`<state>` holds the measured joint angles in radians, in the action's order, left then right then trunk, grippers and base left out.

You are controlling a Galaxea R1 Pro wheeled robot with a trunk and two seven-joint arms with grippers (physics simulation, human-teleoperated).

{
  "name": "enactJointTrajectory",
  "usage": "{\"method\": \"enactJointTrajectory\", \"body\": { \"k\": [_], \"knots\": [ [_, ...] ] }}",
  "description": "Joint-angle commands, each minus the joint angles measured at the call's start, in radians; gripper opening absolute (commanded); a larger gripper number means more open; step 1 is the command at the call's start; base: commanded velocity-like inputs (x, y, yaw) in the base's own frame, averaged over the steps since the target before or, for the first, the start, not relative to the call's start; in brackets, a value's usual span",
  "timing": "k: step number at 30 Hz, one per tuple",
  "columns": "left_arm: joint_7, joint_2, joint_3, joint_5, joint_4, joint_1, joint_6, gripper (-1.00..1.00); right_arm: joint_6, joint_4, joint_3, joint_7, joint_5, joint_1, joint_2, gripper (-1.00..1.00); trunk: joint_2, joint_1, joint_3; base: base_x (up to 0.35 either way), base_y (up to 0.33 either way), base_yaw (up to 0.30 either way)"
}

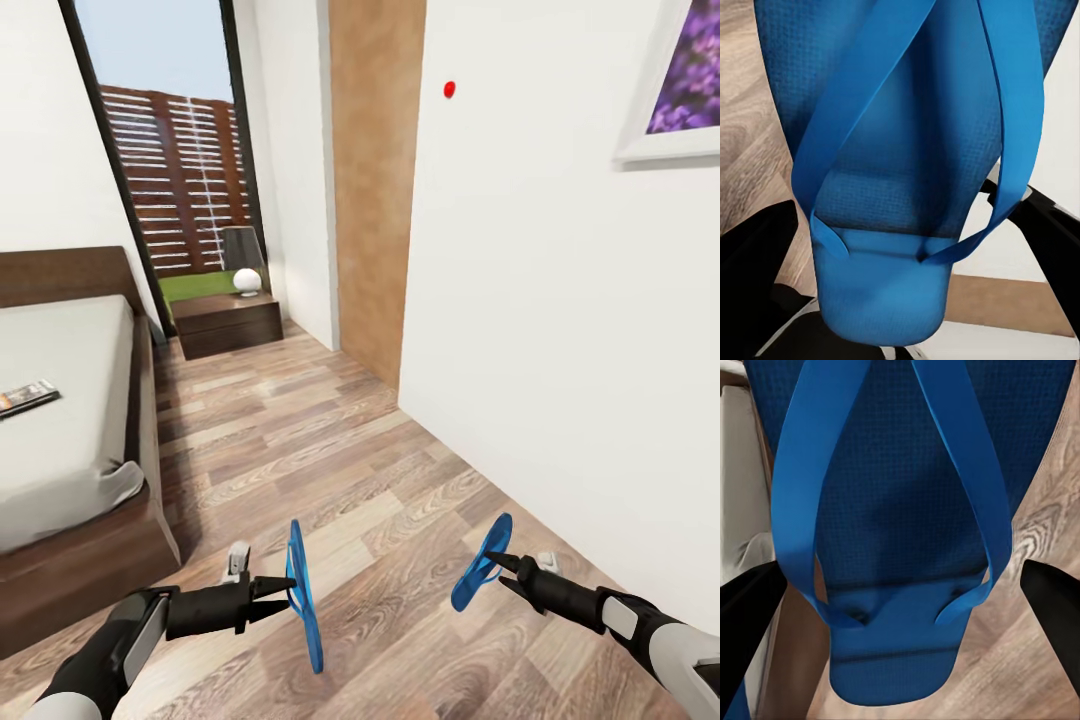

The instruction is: In the bedroom, move the book from the bed onto either nightstand, and place the two sandals side by side next to the bed.

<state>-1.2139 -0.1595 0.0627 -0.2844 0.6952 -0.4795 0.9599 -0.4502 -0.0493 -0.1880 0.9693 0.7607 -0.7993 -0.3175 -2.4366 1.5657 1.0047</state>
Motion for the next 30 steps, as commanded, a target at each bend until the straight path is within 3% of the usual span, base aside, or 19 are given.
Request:
{"method": "enactJointTrajectory", "body": {
  "k": [1, 30],
  "knots": [
    [0.000, 0.001, 0.000, -0.002, 0.000, -0.001, 0.007, -1.00, -0.007, -0.003, -0.007, 0.005, 0.011, -0.001, 0.000, -1.00, 0.000, 0.000, 0.001, 0.000, 0.000, 0.179],
    [0.004, 0.000, 0.000, -0.002, 0.000, -0.001, 0.007, -1.00, -0.007, -0.003, -0.008, 0.005, 0.011, -0.001, 0.000, -1.00, 0.000, 0.000, 0.001, 0.000, -0.064, 0.179]
  ]
}}
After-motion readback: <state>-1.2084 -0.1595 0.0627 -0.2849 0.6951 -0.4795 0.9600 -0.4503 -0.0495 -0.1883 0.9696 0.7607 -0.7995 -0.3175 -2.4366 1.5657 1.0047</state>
